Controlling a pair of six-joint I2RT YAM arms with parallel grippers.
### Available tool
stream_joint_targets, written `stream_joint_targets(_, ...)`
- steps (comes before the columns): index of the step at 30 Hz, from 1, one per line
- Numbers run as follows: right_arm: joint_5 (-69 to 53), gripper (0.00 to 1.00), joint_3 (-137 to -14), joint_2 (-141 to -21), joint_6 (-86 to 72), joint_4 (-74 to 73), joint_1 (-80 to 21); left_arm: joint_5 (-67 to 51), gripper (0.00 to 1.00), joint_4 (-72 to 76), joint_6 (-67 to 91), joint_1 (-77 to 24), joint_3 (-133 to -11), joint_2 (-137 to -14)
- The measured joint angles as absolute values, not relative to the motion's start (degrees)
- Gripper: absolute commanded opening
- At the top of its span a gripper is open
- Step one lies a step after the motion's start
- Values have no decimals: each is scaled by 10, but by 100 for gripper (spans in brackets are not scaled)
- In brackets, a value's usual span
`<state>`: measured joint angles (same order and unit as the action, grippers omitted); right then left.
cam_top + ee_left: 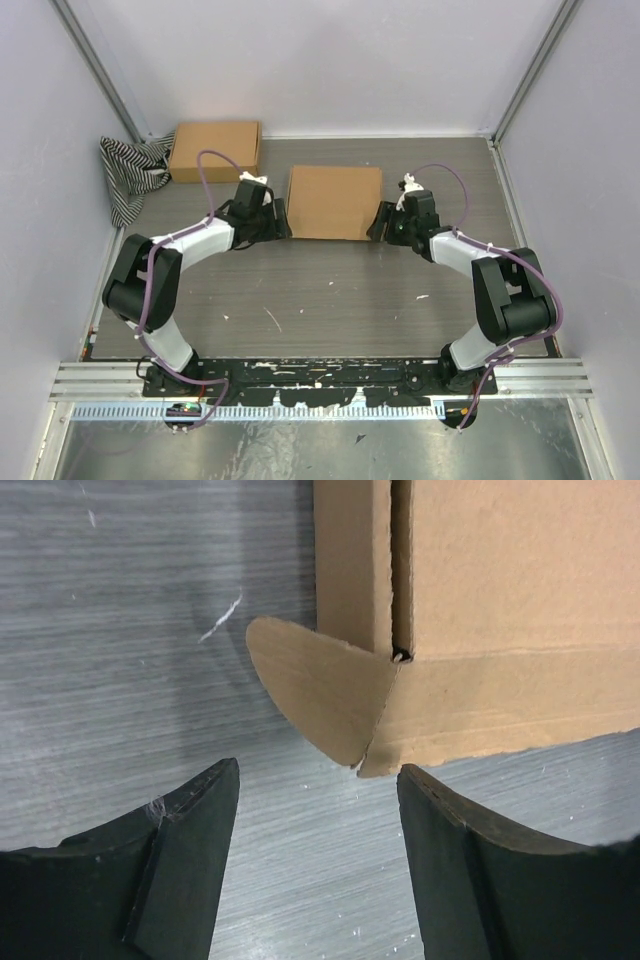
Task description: Fold the paper box
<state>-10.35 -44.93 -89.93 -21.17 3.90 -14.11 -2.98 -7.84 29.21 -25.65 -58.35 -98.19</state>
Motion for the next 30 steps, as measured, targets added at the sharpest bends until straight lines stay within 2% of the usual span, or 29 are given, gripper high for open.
stream_joint_targets(12, -89, 63, -449, -908, -211, 62, -161, -23, 68, -21, 287, -268, -583, -984)
stream_joint_targets(26, -85, 52, -449, -911, -211, 43, -164, -51, 52, -24, 286, -269, -585, -1017)
stream_joint_targets(28, -91, 52, -449, -910, -211, 39, -164, -57, 53, -35, 286, -269, -586, -1016)
stream_joint_targets(30, -94, 60, -449, -906, -211, 33, -164, -60, 60, -44, 285, -269, -586, -1014)
